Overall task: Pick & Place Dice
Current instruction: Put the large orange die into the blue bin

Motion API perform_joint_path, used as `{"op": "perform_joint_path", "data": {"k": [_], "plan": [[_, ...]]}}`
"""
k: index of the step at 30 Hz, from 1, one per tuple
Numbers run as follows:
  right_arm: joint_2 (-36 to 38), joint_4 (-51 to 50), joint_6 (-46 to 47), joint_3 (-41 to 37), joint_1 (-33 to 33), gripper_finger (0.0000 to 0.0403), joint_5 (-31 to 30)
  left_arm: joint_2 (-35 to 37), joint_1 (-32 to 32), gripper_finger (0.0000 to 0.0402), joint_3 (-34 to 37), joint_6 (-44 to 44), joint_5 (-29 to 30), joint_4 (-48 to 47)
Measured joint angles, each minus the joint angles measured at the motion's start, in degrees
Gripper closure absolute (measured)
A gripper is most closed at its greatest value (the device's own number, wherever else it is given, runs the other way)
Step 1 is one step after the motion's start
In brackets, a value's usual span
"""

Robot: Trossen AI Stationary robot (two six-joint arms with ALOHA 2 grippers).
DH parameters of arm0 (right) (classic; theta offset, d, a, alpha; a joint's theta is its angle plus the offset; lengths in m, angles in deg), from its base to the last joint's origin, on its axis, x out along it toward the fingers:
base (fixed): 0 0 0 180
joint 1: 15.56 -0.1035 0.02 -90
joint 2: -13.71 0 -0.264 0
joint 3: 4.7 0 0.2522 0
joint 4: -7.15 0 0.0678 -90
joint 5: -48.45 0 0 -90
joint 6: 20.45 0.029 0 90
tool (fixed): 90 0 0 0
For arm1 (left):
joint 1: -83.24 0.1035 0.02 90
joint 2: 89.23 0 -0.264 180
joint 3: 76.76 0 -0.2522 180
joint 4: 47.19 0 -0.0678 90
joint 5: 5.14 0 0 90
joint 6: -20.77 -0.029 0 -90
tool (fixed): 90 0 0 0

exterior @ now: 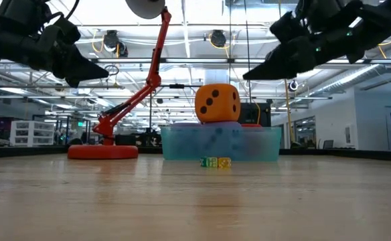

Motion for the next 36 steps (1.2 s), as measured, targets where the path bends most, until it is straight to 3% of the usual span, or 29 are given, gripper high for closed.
{"op": "perform_joint_path", "data": {"k": [10,18,22,28,33,36], "plan": [[-8.8,-1.4,-4.2,8.9,3.9,0.0403,-0.2,0.0,0.0,0.0371,0.0,-1.2,0.5,-0.3],[-15.9,-10.6,-4.2,18.6,5.8,0.0403,0.2,0.0,0.0,0.0371,0.0,0.5,0.5,-1.6],[-20.3,-12.3,-3.3,22.3,6.1,0.0403,5.9,0.0,0.0,0.0371,0.0,1.7,0.3,-2.3],[-24.1,-13.1,-3.3,26.6,6.1,0.0403,7.1,0.0,0.0,0.0371,0.0,2.8,-0.1,-2.6],[-24.3,-14.6,-3.9,28.6,5.9,0.0403,6.7,0.0,0.0,0.0371,0.0,2.9,-0.1,-2.6],[-24.4,-14.9,-4.0,29.7,6.0,0.0403,2.5,0.0,0.0,0.0371,0.0,3.0,-0.1,-2.6]]}}
